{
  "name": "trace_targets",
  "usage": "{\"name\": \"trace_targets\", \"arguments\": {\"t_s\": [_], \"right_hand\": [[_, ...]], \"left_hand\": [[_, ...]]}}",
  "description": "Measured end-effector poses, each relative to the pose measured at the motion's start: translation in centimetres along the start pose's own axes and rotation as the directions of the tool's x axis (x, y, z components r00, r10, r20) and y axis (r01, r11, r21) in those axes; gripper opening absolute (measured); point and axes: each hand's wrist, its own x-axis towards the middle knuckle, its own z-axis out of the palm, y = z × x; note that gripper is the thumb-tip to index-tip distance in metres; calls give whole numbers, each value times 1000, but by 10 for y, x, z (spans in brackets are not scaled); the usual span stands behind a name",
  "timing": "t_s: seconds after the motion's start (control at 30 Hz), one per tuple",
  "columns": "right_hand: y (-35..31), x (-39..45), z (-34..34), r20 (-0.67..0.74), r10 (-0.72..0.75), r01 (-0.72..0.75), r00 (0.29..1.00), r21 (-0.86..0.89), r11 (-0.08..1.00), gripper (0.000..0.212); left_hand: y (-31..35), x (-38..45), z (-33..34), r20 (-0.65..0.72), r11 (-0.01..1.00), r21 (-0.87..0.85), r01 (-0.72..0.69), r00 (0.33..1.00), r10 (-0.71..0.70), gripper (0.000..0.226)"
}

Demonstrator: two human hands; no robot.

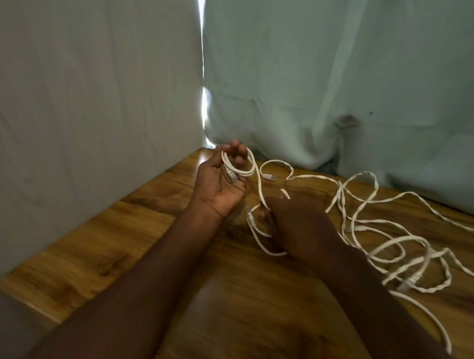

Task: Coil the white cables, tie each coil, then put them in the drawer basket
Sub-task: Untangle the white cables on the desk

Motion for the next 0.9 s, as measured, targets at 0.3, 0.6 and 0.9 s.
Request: {"name": "trace_targets", "arguments": {"t_s": [0.3, 0.6, 0.9], "right_hand": [[-12, 2, 2, -69, -109, 121, 992, 214, 969, 25], [6, 2, -11, -385, -50, 161, 922, 262, 952, 15], [34, 6, -36, -457, 237, 240, 857, 762, 601, 21]], "left_hand": [[-30, -14, 14, 131, 461, 874, -157, 988, 87, 46], [-24, -20, 7, 304, 74, 946, -316, 942, 139, 44], [-16, -21, 3, 113, 276, 957, -90, 991, -69, 38]]}}
